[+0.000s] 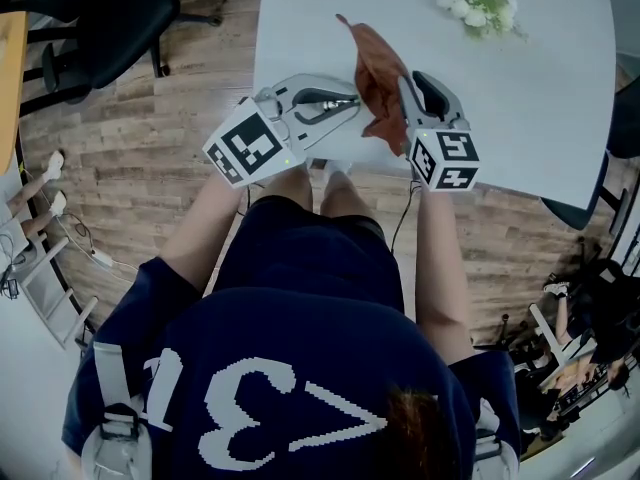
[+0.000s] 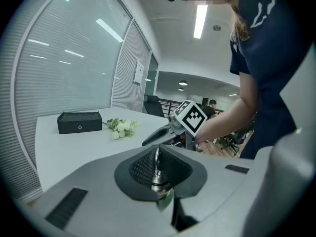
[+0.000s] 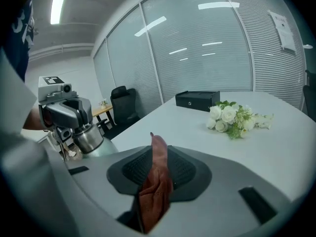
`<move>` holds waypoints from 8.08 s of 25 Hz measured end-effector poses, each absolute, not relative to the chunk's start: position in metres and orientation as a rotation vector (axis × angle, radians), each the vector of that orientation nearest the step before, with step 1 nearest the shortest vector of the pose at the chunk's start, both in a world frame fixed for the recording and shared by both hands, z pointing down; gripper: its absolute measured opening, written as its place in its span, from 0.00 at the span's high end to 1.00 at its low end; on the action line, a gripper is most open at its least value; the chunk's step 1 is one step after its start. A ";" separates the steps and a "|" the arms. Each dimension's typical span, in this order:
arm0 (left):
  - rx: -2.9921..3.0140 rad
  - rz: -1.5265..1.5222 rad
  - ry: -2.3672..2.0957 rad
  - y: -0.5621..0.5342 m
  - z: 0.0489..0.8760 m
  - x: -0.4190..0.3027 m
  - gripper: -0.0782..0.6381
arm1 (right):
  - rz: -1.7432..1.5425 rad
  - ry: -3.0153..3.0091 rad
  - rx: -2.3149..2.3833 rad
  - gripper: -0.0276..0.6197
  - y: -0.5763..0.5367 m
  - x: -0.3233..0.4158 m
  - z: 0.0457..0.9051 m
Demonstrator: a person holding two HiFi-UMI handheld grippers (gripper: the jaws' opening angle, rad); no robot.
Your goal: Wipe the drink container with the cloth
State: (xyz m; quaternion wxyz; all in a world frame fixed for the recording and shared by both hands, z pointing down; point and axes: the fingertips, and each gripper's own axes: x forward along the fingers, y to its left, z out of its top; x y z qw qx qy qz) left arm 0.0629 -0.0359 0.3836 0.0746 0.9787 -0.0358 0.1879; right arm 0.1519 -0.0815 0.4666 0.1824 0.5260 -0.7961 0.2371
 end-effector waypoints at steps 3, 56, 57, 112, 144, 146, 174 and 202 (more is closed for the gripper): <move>2.937 0.509 -0.166 -0.038 0.381 0.058 0.86 | 0.758 -2.209 1.381 0.64 -0.076 0.145 0.495; 2.933 0.257 -0.110 -0.005 0.377 0.006 0.86 | 1.017 -2.545 0.185 0.86 -0.072 0.005 0.445; 2.938 0.259 -0.106 -0.005 0.377 0.006 0.86 | 0.996 -2.550 0.137 0.86 -0.069 0.000 0.437; 2.834 0.254 -0.433 -0.035 0.385 -0.028 0.86 | 1.118 -2.574 0.902 0.87 -0.082 0.054 0.481; 2.756 0.204 -0.638 -0.052 0.389 -0.044 0.86 | 1.052 -2.638 1.131 0.87 -0.075 0.041 0.455; 2.731 0.211 -0.657 -0.053 0.388 -0.043 0.86 | 1.033 -2.690 1.109 0.87 -0.072 0.028 0.437; 2.428 0.205 -0.916 -0.077 0.393 -0.048 0.86 | 0.924 -2.705 1.247 0.87 -0.065 0.020 0.423; 2.239 0.168 -1.035 -0.093 0.397 -0.054 0.86 | 0.842 -2.686 1.325 0.87 -0.061 0.018 0.423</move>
